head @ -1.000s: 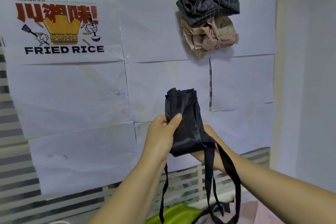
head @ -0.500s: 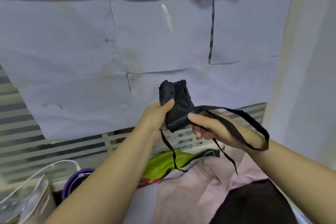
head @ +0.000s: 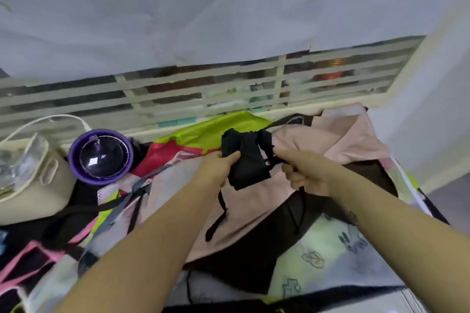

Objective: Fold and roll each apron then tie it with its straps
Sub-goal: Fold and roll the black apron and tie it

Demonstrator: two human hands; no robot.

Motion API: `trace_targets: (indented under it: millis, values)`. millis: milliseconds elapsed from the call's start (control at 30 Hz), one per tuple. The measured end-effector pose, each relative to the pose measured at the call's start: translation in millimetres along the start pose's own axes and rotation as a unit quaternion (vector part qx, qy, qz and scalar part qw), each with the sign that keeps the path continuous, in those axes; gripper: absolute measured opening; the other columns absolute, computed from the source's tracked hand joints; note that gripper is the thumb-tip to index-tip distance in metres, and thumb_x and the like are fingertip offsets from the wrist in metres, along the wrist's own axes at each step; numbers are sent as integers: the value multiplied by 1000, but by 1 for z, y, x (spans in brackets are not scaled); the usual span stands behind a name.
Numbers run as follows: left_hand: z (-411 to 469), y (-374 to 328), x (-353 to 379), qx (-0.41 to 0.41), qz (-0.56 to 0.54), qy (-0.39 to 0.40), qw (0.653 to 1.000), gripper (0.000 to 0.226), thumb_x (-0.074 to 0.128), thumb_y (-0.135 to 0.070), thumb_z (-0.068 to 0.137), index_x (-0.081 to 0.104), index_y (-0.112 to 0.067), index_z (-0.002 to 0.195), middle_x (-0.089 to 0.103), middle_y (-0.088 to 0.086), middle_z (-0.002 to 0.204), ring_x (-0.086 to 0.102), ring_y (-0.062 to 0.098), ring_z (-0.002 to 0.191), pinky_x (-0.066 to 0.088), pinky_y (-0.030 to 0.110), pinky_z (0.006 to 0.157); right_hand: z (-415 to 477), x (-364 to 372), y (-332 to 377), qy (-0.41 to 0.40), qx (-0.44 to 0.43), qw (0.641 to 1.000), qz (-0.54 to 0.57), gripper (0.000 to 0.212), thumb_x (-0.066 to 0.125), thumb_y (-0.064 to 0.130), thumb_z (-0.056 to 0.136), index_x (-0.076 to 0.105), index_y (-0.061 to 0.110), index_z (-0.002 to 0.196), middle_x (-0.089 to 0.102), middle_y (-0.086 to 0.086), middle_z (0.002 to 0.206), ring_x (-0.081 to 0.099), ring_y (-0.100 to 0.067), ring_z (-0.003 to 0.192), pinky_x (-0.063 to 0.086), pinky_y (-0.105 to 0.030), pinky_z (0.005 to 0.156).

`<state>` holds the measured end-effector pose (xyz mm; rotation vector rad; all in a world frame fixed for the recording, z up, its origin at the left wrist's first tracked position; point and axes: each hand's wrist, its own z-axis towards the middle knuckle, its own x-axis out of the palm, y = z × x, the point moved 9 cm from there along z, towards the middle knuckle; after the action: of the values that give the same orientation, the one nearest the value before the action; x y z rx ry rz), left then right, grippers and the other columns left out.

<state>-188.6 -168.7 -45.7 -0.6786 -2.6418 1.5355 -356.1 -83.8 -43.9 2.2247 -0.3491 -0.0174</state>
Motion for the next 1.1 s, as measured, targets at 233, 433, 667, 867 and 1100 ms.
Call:
trace_targets:
  millis: [233,433,667,867,1100]
  values:
    - [6,83,15,-148,-80,-32,985,39,65,-31,89,58,-2,114,64,13,107,60,30,95,49,35,74,19,-11,-40,49,59,996,-50,36,68,49,80,57,16,90,38,4,57,18,-7,43,13,-18,40]
    - [-1,84,26,-102,-103,-3,989,29,61,-24,92,62,-6,116,68,12,108,64,28,102,51,40,92,37,-10,-36,63,19,977,-201,23,75,24,80,56,11,78,34,0,56,27,-10,45,21,-23,43]
    - [-14,74,24,-36,-96,96,990,11,53,-14,96,61,-11,103,69,11,102,65,22,96,53,31,86,42,-13,-7,44,-24,998,-38,19,57,22,94,63,13,78,38,7,50,24,-3,40,17,-16,41]
    - [-6,76,7,-17,-39,85,995,10,56,-16,95,58,-15,105,68,13,108,65,25,102,53,33,85,53,-8,-15,2,-7,998,64,22,43,27,101,58,14,92,31,5,45,19,-5,35,14,-18,39]
    - [-1,99,3,-44,-4,138,990,17,56,-20,96,60,-17,112,69,8,108,64,21,103,52,33,89,54,-2,-27,44,-3,999,-12,65,50,-8,88,30,20,144,47,0,50,25,-6,38,18,-19,39]
